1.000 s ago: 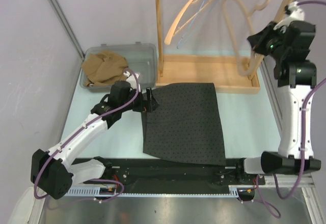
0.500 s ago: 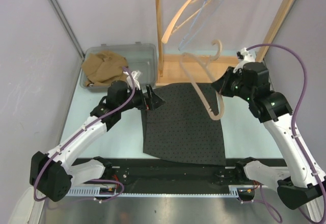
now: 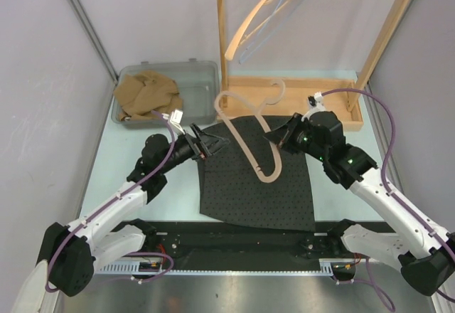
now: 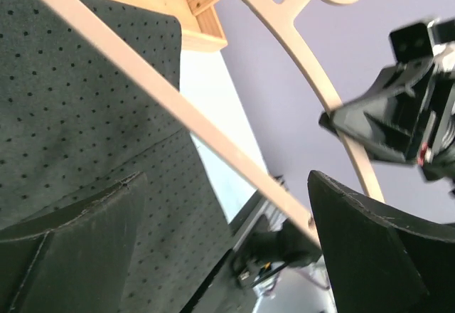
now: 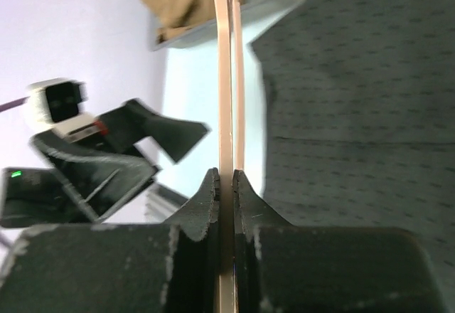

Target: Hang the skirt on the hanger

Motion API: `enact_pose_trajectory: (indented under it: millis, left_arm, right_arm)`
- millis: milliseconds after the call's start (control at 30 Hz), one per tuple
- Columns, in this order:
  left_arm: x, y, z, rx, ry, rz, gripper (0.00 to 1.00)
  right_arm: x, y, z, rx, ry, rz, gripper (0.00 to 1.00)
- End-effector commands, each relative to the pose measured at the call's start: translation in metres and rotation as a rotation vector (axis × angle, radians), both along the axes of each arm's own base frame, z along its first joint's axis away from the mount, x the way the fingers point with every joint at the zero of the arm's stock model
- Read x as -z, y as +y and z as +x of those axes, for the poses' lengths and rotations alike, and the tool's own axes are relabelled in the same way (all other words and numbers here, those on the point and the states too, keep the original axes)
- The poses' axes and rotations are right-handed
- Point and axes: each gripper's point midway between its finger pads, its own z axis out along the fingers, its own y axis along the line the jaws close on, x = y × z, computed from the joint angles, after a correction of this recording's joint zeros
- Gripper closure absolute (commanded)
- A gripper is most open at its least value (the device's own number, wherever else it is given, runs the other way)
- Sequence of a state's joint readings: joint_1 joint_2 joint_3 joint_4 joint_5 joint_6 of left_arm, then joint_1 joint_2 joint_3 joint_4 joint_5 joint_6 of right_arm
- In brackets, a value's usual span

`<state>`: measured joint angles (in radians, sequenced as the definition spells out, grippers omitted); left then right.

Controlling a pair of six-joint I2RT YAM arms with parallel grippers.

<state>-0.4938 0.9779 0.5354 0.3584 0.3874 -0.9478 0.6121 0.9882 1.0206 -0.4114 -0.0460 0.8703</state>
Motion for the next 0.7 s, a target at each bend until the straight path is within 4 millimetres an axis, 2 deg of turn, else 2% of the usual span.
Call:
enact_pose_trajectory:
  millis: [0,167,333,367,433,467,533,567,667]
  left_arm:
    - [-0.032,0.003,0.009,-0.055,-0.033,-0.130,0.02]
    - [-0.021,0.003,0.013,-0.068,-0.009,-0.113,0.03]
    - [-0.023,0.002,0.018,-0.075,-0.022,-0.118,0.08]
    - [-0.024,0.002,0.019,-0.075,-0.028,-0.118,0.16]
    - [-0.026,0.001,0.018,-0.066,-0.038,-0.117,0.25]
    - [-0.028,0.001,0.016,-0.064,-0.046,-0.121,0.38]
    - [-0.029,0.003,0.015,-0.065,-0.053,-0.125,0.56]
    - [-0.028,0.003,0.014,-0.065,-0.053,-0.125,0.76]
    - [-0.030,0.005,0.011,-0.068,-0.056,-0.130,0.92]
  right_arm:
    - [-0.058,0.036,0.003,-0.058,-0.107,0.252,1.00]
    - [-0.062,0.060,-0.003,-0.144,-0.097,0.303,1.00]
    - [-0.053,0.079,-0.012,-0.209,-0.054,0.311,1.00]
    - [-0.054,0.080,-0.012,-0.211,-0.053,0.316,1.00]
    - [-0.054,0.083,-0.013,-0.216,-0.051,0.324,1.00]
    - [-0.054,0.083,-0.014,-0.217,-0.049,0.326,1.00]
    - [-0.056,0.084,-0.013,-0.217,-0.053,0.332,1.00]
    - [-0.057,0.084,-0.013,-0.219,-0.054,0.335,1.00]
    - [-0.055,0.085,-0.013,-0.218,-0.044,0.336,1.00]
